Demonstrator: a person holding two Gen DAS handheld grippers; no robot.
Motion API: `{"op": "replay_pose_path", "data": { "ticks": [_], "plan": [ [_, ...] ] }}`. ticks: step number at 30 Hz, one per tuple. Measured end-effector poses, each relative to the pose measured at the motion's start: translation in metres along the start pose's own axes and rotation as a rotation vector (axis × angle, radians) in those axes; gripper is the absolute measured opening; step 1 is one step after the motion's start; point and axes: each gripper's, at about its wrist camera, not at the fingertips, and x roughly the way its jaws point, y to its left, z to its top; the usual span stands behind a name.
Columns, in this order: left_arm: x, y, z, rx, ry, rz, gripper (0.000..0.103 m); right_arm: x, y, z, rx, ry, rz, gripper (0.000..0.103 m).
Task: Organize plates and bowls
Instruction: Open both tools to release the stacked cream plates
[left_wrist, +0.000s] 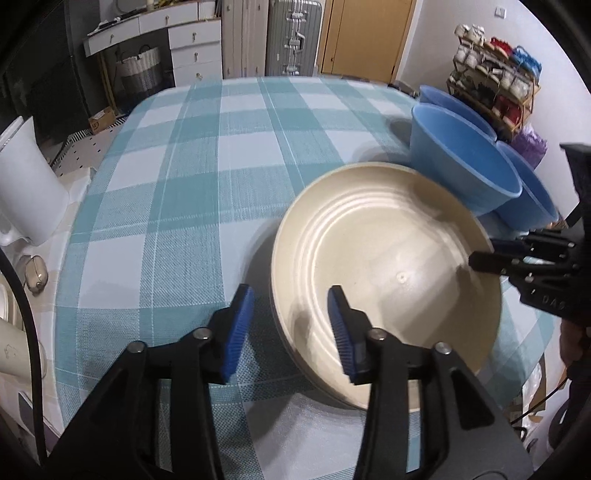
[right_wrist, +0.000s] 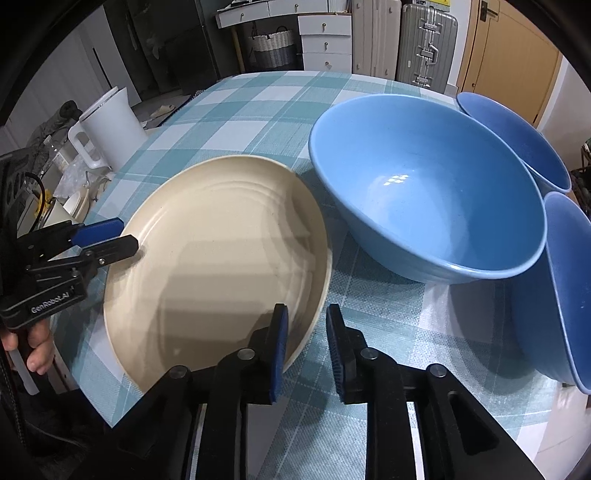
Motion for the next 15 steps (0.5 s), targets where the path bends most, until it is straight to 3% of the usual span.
{"op": "replay_pose_path", "data": {
  "ticks": [3, 7, 8, 10, 12, 13, 15],
  "plan": [
    [-0.013, -0.001, 0.003, -0.009, -0.025, -0.02, 0.054, -0.009, -0.002, 0.0, 0.008, -0.02, 0.015, 0.041],
    [-0.033, -0.002, 0.008, -0.035, -0.064, -0.081, 0.081, -0.027, -0.003, 0.0, 0.011, -0.055, 0.031, 0.052],
    [-0.037, -0.003, 0.01, -0.037, -0.074, -0.092, 0.081, -0.034, -0.003, 0.0, 0.006, -0.067, 0.037, 0.055],
    [-0.047, -0.006, 0.015, -0.03, -0.089, -0.106, 0.084, -0.045, -0.002, -0.001, 0.0, -0.092, 0.042, 0.072],
    [-0.055, -0.011, 0.02, -0.021, -0.103, -0.105, 0.091, -0.061, -0.003, 0.0, -0.003, -0.13, 0.058, 0.082],
    [-0.061, -0.013, 0.024, -0.013, -0.118, -0.102, 0.1, -0.067, -0.003, -0.001, -0.002, -0.143, 0.059, 0.087],
    [-0.072, -0.016, 0.029, -0.005, -0.145, -0.103, 0.102, -0.082, -0.005, 0.0, 0.003, -0.175, 0.043, 0.088]
  ]
}}
